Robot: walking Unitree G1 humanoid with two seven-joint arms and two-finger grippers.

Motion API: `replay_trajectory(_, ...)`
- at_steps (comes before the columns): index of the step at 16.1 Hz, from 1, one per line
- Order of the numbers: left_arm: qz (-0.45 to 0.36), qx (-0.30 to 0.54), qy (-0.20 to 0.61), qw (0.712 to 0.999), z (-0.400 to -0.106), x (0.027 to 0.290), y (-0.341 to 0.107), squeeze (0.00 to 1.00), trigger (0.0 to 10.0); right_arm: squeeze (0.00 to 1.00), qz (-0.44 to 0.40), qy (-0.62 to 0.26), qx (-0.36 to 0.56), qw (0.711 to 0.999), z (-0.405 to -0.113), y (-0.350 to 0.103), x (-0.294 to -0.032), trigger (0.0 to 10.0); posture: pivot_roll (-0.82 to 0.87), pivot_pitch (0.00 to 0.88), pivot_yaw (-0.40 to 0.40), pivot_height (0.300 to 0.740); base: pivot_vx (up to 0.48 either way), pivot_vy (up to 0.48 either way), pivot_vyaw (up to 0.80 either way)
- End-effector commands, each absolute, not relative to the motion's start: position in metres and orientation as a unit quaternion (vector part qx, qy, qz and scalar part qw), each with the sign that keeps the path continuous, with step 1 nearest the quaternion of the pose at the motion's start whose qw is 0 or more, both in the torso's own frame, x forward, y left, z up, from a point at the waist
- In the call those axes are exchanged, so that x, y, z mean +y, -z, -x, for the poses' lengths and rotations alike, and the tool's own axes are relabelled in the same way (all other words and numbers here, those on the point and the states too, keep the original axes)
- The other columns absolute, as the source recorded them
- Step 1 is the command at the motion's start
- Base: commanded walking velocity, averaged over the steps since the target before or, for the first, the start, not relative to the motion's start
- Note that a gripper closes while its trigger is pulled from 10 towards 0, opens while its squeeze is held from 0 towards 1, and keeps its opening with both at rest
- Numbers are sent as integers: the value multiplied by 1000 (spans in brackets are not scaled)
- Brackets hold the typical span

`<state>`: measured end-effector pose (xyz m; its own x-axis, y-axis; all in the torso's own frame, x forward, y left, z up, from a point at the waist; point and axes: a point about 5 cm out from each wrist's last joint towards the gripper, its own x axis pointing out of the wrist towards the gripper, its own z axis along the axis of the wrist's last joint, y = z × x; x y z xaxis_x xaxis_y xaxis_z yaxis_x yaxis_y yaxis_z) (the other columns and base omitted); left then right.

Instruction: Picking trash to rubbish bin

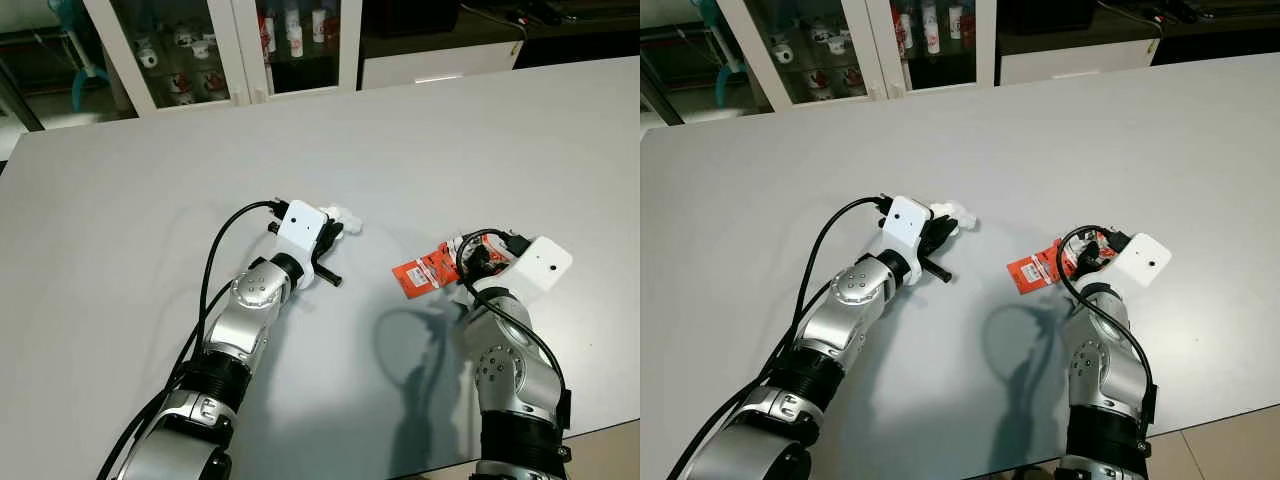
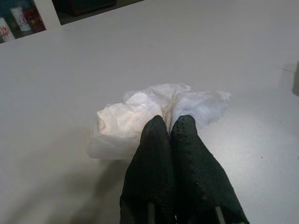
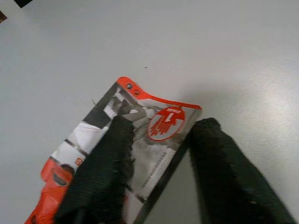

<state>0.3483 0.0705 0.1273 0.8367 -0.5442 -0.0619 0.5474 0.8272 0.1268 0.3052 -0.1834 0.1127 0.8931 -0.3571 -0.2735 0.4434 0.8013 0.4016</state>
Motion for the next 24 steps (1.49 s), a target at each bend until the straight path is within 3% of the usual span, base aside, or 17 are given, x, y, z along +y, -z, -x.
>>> replay_trajectory(1, -74, 10, 293, 953, -347, 70, -128, 0, 0, 0, -252, 213, 148, 932, -300, -89, -178, 0, 123, 167, 71, 740, 0, 0, 0)
replay_trajectory(17, -69, 8, 299, 952, -347, 63, -130, 0, 0, 0, -207, 232, 84, 947, -304, -116, -190, 0, 119, 150, 74, 740, 0, 0, 0)
replay_trajectory(24, -69, 6, 300, 952, -348, 61, -131, 0, 0, 0, -163, 208, -45, 963, -309, -163, -190, 0, 119, 138, 79, 740, 0, 0, 0)
